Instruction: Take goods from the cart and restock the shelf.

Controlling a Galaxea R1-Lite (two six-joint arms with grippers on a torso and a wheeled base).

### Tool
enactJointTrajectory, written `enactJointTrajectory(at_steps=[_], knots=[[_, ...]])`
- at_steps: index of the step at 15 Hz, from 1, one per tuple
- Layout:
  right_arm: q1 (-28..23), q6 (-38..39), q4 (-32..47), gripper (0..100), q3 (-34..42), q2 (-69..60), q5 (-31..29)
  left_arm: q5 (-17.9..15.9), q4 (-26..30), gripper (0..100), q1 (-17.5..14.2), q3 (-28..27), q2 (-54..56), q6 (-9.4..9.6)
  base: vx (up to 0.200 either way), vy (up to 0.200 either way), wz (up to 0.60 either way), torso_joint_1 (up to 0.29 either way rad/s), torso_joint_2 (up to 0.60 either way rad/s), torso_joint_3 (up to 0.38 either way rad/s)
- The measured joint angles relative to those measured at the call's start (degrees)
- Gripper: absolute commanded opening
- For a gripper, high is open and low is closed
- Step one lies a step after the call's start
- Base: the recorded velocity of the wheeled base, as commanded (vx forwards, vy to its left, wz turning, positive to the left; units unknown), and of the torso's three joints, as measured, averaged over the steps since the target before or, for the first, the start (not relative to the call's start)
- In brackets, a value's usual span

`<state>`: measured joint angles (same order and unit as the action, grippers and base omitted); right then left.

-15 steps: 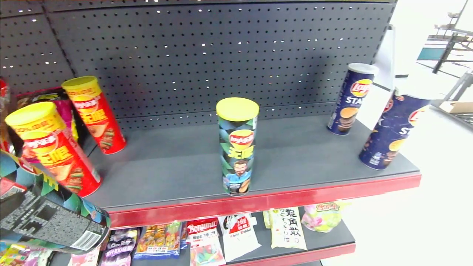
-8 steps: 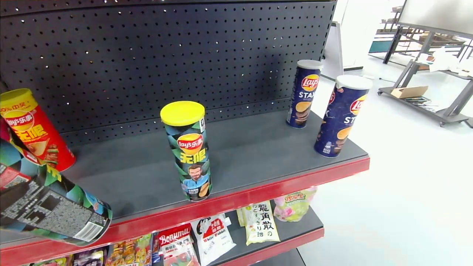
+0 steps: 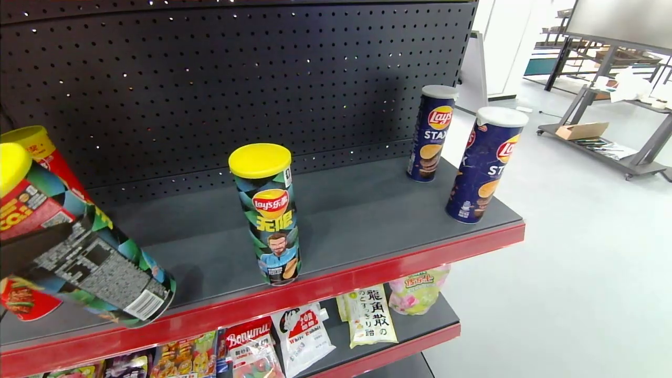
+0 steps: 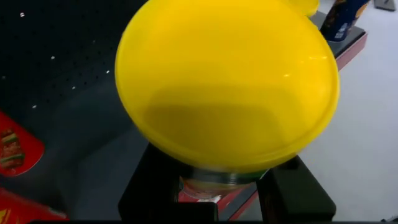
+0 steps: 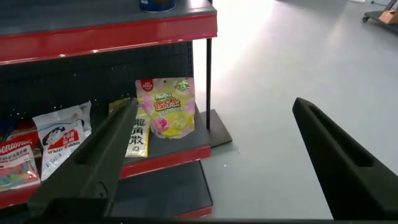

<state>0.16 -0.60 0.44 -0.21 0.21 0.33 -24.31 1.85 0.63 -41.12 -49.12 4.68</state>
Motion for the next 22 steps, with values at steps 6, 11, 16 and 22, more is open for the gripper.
enactJointTrajectory(at_steps=[6,11,16,22], knots=[[0.0,0.0,0.0,100,0.0,0.0,0.0,-1.0,-15.3,0,5.1,-2.8,-17.3,-2.06,0.000,0.000,0.00,0.000,0.00,0.000],[0.0,0.0,0.0,100,0.0,0.0,0.0,-1.3,-21.2,0,6.4,-8.9,-32.4,-1.60,0.000,0.000,0.00,0.000,0.00,0.000],[0.0,0.0,0.0,100,0.0,0.0,0.0,-1.3,-21.2,0,8.8,-24.7,-46.7,1.58,0.000,0.000,0.00,0.000,0.00,0.000],[0.0,0.0,0.0,100,0.0,0.0,0.0,-1.3,-20.9,0,11.7,-30.2,-54.5,4.07,0.000,0.000,0.00,0.000,0.00,0.000]])
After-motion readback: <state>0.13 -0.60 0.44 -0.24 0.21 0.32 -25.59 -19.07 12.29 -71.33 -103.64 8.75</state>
